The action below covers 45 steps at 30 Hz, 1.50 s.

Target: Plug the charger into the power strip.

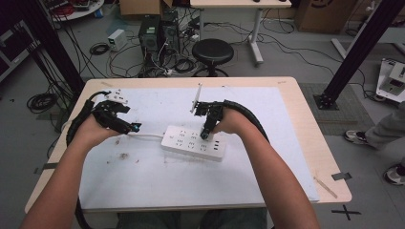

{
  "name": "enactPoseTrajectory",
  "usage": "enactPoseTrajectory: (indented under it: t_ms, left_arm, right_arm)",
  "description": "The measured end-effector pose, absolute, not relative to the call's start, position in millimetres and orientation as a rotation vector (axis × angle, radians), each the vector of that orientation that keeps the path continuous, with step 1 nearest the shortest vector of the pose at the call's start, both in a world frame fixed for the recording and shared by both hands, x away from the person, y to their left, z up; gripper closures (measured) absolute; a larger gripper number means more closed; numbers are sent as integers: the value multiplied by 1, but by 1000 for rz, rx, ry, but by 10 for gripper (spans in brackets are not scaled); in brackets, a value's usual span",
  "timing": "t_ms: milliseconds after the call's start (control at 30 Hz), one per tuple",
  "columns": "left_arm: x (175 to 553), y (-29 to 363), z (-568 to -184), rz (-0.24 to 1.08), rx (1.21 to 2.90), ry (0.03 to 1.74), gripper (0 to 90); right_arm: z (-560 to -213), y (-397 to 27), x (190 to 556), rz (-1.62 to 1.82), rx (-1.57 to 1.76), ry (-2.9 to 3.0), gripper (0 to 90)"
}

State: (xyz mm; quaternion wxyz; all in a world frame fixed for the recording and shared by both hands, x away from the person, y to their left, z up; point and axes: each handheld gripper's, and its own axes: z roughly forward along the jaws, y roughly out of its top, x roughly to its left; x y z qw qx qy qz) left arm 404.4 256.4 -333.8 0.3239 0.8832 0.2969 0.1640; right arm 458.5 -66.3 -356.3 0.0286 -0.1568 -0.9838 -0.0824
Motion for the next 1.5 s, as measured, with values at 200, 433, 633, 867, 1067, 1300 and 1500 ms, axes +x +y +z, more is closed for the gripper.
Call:
enactPoseTrajectory:
  t_ms: [200,433,633,867,1067,1300,1500]
  left_arm:
    - [405,255,-335,427,2328,774,181]
    - [406,251,-338,420,2334,769,181]
    - [407,248,-339,423,2348,763,181]
    - [406,250,-340,419,2347,763,181]
    - [404,253,-342,417,2343,768,181]
    - [404,256,-345,420,2326,798,181]
    - [404,252,-347,418,2341,783,181]
  right_arm:
    - [-359,-62,456,-218,-447,-3055,631]
    - [-359,-58,455,-197,-436,-3073,632]
    - [-360,-50,452,-143,-399,-3107,633]
    - [-367,-45,451,-89,-404,-3117,634]
    - [-367,-48,454,-113,-431,-3089,635]
    - [-368,-43,446,-84,-374,-3158,637]
    - [-369,-42,445,-76,-386,-3163,638]
